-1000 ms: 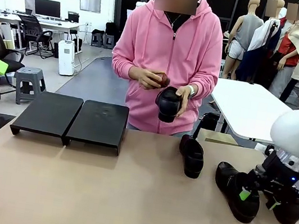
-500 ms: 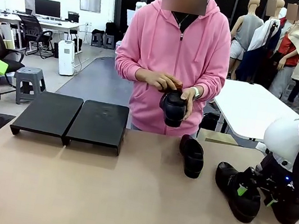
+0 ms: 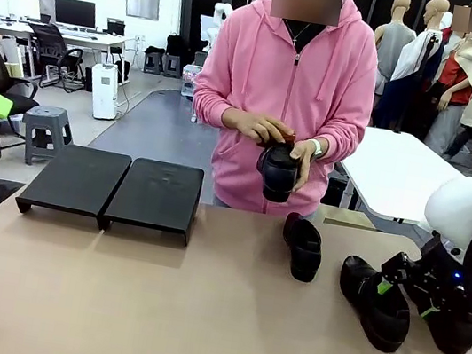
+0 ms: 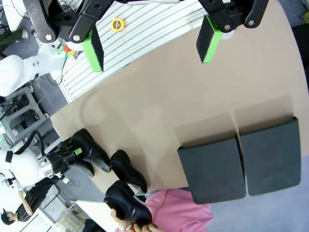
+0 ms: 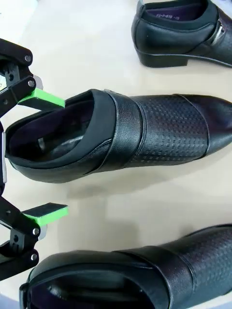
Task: Organize the shoes by placing them on the stand.
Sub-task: Pick up one Shoe and place it in the middle of the table.
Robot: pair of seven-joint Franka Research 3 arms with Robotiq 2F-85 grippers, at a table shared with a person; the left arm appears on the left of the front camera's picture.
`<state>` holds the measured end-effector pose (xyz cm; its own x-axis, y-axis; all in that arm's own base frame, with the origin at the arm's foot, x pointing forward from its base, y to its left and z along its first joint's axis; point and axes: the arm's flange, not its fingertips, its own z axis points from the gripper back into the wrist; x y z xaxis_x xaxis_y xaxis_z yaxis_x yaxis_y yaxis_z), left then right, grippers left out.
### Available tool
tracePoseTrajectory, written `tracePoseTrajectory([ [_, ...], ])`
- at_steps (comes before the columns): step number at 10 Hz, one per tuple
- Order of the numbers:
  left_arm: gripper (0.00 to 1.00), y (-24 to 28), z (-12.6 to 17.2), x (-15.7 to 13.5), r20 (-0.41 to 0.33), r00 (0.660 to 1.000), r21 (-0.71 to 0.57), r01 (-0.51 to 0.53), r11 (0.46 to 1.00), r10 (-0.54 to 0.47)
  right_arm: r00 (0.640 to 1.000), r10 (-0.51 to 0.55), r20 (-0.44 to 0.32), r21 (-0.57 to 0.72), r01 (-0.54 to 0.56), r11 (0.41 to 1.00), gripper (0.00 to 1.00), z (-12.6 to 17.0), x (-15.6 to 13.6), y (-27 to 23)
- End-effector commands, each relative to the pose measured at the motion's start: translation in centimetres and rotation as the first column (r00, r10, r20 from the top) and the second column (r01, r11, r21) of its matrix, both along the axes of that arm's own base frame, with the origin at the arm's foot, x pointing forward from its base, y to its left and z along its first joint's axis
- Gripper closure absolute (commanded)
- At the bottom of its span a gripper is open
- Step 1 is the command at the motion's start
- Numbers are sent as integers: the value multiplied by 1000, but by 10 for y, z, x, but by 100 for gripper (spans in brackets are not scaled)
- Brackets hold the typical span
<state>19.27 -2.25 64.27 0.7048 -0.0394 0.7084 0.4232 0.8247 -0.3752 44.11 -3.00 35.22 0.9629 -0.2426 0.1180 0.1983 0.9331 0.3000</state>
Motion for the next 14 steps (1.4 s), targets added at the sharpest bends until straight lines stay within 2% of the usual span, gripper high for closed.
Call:
tracePoseTrajectory([
  [1,0,2,0,2,9,1000,-13,13,1000,-13,1000,-12,8,-18,13,1000,41,-5,0,3],
  [2,0,2,0,2,9,1000,-13,13,1000,-13,1000,-19,10,-54,19,998,100,-6,1,5],
  [4,0,2,0,2,9,1000,-13,13,1000,-13,1000,-22,-7,-88,21,996,100,-9,2,6],
  [10,0,2,0,2,9,1000,-13,13,1000,-13,1000,-14,-22,-71,13,997,100,-11,1,8],
  [11,0,2,0,2,9,1000,-13,13,1000,-13,1000,-7,-12,-68,6,998,100,-4,-1,8],
  [12,0,2,0,2,9,1000,-13,13,1000,-13,999,17,-34,-49,-18,999,100,9,-4,8],
  [14,0,2,0,2,9,1000,-13,13,1000,-13,999,-5,-47,-30,4,1000,100,59,-18,4],
])
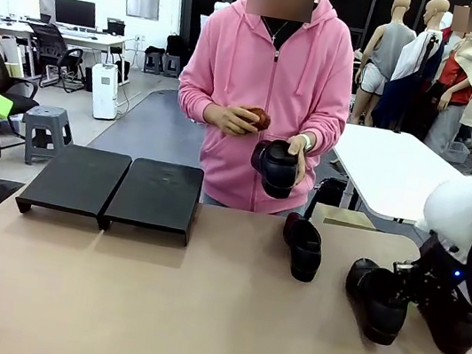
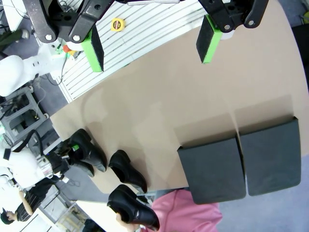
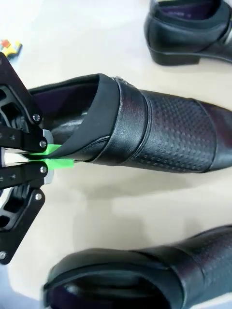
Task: Organize the shoes by placing them on the stand.
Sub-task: Pick up one Shoe and place it in the middle of the table.
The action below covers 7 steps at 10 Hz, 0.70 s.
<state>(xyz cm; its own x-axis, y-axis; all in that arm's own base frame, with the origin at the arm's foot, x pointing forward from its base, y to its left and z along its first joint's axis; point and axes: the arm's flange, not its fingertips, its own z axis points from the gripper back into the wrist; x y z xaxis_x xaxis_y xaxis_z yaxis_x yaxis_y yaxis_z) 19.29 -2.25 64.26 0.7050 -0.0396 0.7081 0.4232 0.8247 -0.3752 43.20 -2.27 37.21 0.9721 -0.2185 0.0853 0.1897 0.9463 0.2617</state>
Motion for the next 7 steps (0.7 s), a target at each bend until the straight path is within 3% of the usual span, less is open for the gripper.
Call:
tracePoseTrajectory([
  [1,0,2,0,2,10,1000,-13,13,1000,-12,998,-51,27,20,50,999,100,78,-22,-8],
  [2,0,2,0,2,10,1000,-13,13,1000,-12,997,-60,47,22,59,998,100,124,-46,-11],
  [3,0,2,0,2,10,1000,-13,13,1000,-12,991,-72,117,62,65,996,100,160,-69,-11],
  [4,0,2,0,2,10,1000,-13,13,1000,-12,989,-97,111,113,85,990,100,186,-94,-8],
  [7,0,2,0,2,10,1000,-13,13,1000,-12,978,-98,185,86,83,993,100,216,-155,-19],
])
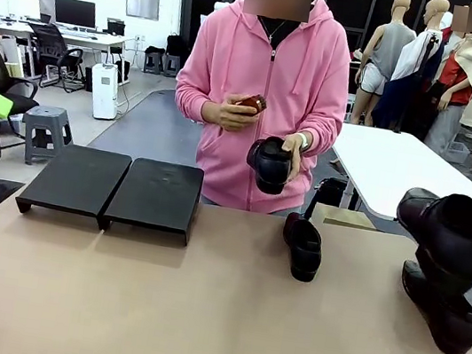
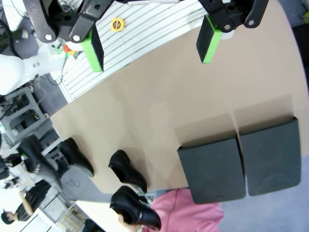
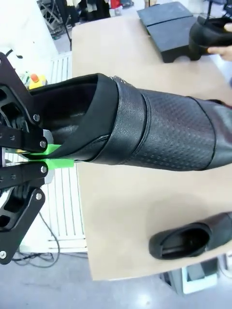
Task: Organize the shoes by placing them on the stand.
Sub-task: Pick up one Shoe and place it in the middle of the table.
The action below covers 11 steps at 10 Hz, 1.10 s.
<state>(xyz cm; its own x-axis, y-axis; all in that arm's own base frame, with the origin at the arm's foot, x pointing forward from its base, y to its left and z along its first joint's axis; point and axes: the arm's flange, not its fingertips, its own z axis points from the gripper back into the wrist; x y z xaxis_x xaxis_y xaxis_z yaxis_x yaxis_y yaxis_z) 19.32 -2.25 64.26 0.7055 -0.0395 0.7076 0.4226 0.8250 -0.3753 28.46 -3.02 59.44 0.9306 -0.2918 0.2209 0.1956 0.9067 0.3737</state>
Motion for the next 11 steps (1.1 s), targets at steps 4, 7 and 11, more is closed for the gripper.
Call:
tracePoseTrajectory([
  [4,0,2,0,1,10,1000,-13,13,1000,-13,980,196,19,-88,-193,977,100,-2,23,48],
  [7,0,2,0,1,10,1000,-13,13,1000,-13,929,371,9,-166,-364,916,100,8,75,133],
  [11,0,2,0,1,10,1000,-13,13,1000,-13,998,67,8,-102,-65,993,100,8,10,28],
])
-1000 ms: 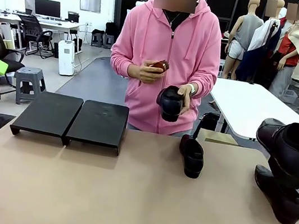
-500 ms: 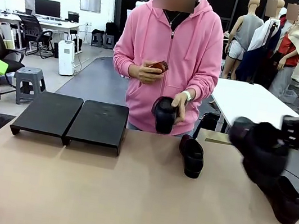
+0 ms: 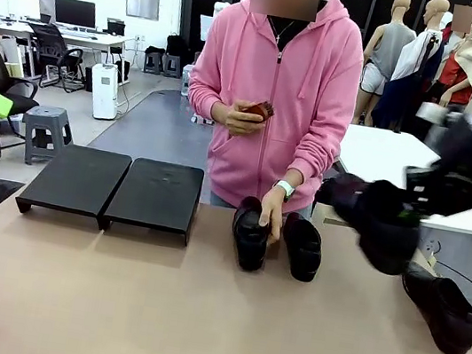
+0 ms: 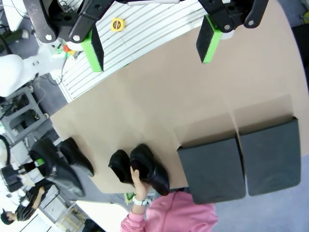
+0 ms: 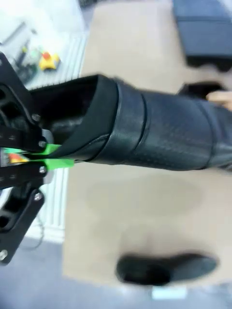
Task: Organize the shoes by placing them on the stand.
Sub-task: Pick up one Shoe and place it in the middle of the table.
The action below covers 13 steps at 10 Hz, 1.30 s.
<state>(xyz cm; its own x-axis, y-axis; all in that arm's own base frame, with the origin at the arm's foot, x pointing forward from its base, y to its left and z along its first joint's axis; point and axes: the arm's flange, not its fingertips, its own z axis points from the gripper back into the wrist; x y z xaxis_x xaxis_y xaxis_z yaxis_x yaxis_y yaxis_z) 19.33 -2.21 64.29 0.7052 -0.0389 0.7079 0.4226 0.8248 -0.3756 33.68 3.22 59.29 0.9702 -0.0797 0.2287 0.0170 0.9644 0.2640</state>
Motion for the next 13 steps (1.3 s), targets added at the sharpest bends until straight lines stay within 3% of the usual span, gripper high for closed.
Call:
tracePoseTrajectory([
  [1,0,1,0,1,10,1000,-12,13,1000,-13,977,-210,41,52,208,977,100,8,-73,-64],
  [3,0,1,0,1,10,1000,-12,13,1000,-13,957,-285,58,122,277,953,100,-8,-101,-76],
  [5,0,1,0,1,10,1000,-12,13,1000,-13,965,-243,103,113,231,966,100,-9,-89,-57],
  [6,0,1,0,1,10,1000,-12,13,1000,-13,974,-184,136,117,168,979,100,-6,-76,-23],
  [8,0,1,0,1,10,1000,-12,13,1000,-13,997,4,74,76,-10,997,100,-8,-15,63],
  [9,0,1,0,1,10,1000,-12,13,1000,-13,984,129,125,134,-146,980,100,-17,19,119],
  [11,0,1,0,1,10,1000,-12,13,1000,-13,973,208,99,204,-224,953,100,-52,68,228],
  [13,0,1,0,1,10,1000,-12,13,1000,-13,964,266,15,200,-263,944,100,-87,88,314],
])
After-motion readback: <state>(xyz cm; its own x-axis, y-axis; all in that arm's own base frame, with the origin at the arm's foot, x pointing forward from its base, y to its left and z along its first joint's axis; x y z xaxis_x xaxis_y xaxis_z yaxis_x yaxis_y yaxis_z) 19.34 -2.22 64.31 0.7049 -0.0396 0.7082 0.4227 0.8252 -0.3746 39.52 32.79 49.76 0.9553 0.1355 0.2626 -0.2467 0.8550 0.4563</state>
